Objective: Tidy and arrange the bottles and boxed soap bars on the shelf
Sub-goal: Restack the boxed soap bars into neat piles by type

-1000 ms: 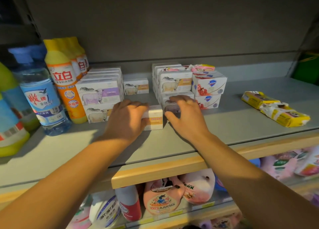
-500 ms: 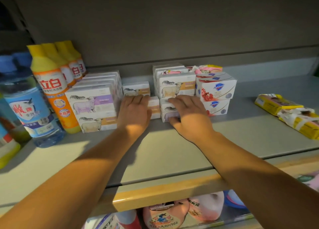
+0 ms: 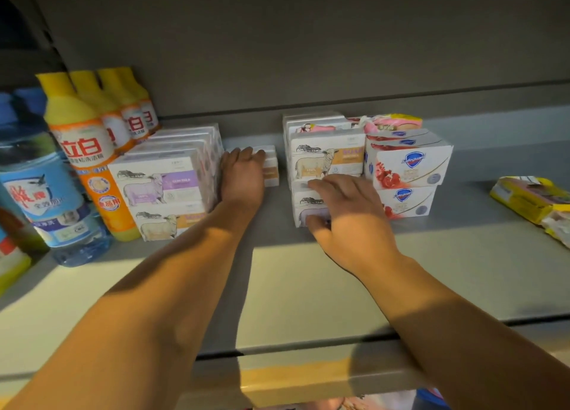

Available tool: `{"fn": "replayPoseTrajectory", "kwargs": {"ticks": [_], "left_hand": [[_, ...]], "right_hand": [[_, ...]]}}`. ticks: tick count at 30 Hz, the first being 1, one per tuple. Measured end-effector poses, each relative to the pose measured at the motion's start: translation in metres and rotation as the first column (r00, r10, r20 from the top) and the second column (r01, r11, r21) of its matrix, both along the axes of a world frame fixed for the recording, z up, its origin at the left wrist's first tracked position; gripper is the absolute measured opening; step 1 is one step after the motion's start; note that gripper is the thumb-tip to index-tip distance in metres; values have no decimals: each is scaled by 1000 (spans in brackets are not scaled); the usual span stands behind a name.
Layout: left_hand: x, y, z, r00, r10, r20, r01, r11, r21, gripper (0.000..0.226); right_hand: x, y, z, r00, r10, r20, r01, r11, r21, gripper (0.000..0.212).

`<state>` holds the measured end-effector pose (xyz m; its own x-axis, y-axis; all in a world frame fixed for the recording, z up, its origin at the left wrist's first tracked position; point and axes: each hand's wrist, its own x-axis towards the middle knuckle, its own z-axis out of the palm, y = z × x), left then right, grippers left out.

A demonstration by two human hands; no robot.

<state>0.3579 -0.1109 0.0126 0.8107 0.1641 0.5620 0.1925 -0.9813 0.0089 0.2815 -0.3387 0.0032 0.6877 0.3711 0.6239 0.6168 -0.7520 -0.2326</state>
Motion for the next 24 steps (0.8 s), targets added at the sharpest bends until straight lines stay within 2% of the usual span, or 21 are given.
{"fn": "replayPoseTrajectory", "kwargs": {"ticks": [16,18,21,24], "left_hand": [[1,5,1,999,7,-45,-8,999,-36,51],[-15,-3,7,998,-60,13,61,991,-116,50],[-55,-20,12,959,-240,148,271,931,-246,40],[-99,-30,11,942,-309,131,336,862,-379,35]], "right_hand": [[2,1,-2,1000,25,3,-26,998,61,51],[2,1,-2,1000,19,-2,-19,998,53,51],[1,2,-1,1000,-1,1,1,1000,30,53],[0,3,1,999,-35,3,35,998,-48,56]]}}
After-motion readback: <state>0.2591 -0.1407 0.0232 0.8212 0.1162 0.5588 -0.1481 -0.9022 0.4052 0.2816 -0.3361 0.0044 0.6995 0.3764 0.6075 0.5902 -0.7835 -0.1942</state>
